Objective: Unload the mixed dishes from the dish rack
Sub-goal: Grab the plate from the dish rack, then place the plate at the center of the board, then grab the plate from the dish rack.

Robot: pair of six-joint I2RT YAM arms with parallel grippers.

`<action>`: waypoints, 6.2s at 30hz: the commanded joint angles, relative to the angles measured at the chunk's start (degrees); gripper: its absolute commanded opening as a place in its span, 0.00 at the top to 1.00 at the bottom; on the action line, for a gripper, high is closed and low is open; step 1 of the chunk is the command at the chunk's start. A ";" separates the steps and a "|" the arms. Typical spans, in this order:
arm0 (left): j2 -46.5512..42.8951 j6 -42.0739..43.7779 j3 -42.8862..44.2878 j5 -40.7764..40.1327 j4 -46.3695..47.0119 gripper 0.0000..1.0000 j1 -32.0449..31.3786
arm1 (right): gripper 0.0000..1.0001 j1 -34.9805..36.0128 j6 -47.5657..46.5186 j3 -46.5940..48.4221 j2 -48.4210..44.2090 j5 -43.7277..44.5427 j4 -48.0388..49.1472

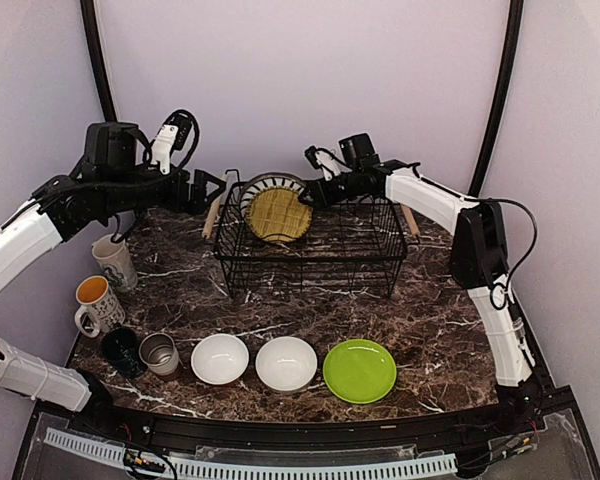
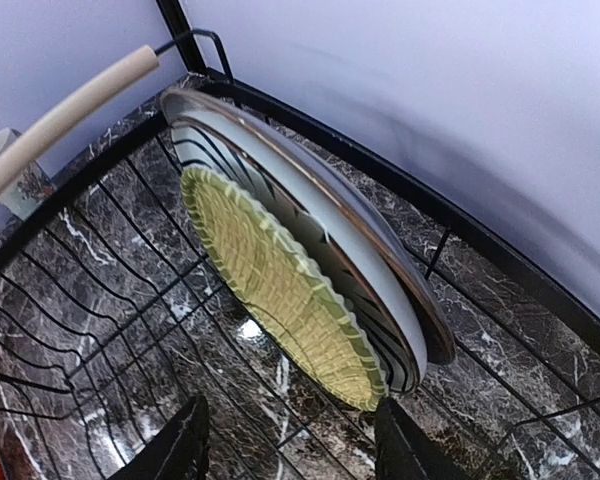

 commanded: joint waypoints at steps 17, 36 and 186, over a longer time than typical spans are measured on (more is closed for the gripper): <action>-4.88 -0.14 -5.88 3.64 2.19 0.01 4.61 | 0.45 -0.16 -5.13 6.33 10.23 2.32 10.60; -4.42 -2.48 -7.11 8.29 3.90 0.01 7.76 | 0.90 1.25 -8.48 6.90 12.23 -14.40 18.44; -1.20 -7.55 -9.14 17.05 7.41 0.01 10.40 | 0.58 -0.95 1.62 4.25 9.87 -2.28 11.56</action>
